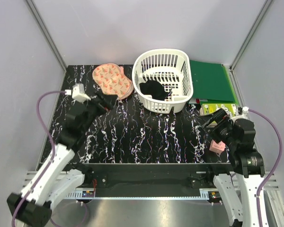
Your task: Place the bra in the laundry bag and zip it closed
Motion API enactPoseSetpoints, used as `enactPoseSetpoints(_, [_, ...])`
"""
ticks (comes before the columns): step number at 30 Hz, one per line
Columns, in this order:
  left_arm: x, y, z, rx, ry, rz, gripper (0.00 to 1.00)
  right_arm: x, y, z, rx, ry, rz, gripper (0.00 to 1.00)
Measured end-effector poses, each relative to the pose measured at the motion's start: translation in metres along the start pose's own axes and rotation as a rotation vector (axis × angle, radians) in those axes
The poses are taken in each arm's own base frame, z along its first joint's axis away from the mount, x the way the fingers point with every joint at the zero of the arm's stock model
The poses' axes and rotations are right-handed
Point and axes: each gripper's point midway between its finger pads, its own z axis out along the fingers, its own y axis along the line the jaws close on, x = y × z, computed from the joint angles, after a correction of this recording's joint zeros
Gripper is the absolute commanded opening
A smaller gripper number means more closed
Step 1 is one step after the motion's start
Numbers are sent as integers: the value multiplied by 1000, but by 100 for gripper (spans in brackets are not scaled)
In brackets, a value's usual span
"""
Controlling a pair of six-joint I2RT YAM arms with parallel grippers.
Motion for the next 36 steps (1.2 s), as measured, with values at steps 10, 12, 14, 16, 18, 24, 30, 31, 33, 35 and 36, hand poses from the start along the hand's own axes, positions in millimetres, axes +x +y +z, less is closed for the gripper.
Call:
enactPoseSetpoints(10, [-11,126,93,-522,259,44,99,0,-27,7,307,204,-73,100])
enactPoseSetpoints(12, [-6,144,108,-538,305,26,99,3,-28,12,333,284,-93,100])
enactPoseSetpoints(14, [1,158,134,-546,360,31,98,8,-29,16,345,358,-111,100])
enactPoseSetpoints(16, [5,168,161,-547,394,51,96,13,-32,19,350,415,-126,100])
enactPoseSetpoints(18, [10,179,188,-549,425,80,90,18,-32,16,338,450,-142,100])
enactPoseSetpoints(24, [42,224,237,-596,536,185,83,14,-14,10,259,456,-197,100])
enactPoseSetpoints(30, [71,247,225,-675,649,266,78,14,-14,8,257,464,-209,100])
enactPoseSetpoints(31, [73,246,224,-675,657,271,77,14,-14,8,258,464,-209,100])
enactPoseSetpoints(33, [74,242,227,-667,658,280,76,15,-14,8,259,466,-210,100])
enactPoseSetpoints(35, [76,236,230,-654,656,285,84,15,-15,9,262,471,-210,100])
enactPoseSetpoints(36, [77,234,231,-649,655,288,86,15,-16,9,265,474,-210,100])
